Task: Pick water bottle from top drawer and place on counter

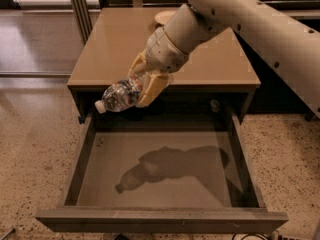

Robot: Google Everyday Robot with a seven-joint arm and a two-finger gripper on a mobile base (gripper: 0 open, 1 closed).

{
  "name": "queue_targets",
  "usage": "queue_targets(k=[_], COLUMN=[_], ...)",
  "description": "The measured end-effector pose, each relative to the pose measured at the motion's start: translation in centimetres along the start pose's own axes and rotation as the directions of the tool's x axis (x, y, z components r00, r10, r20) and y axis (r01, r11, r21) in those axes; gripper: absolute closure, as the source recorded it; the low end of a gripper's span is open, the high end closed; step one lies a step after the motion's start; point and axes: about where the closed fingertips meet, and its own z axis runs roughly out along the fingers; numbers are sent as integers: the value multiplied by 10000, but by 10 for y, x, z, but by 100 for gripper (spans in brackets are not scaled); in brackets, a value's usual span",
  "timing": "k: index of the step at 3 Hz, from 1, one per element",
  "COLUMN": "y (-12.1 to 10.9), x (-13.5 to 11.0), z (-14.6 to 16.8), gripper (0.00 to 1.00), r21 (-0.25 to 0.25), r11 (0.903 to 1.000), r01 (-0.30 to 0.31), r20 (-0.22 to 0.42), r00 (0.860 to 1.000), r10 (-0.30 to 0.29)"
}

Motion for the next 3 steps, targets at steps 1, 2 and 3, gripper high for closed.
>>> queue_targets(k=[1,2,3], y=[-14,-14,-34], x=[-11,-11,9], z=[-19,-19,-11], gripper=[100,100,100], r21=[387,387,327], r11=[9990,9990,9991], r01=[243,243,283], r20=[89,89,-74], r00=[9997,9997,9996], r10=[-246,-246,-280])
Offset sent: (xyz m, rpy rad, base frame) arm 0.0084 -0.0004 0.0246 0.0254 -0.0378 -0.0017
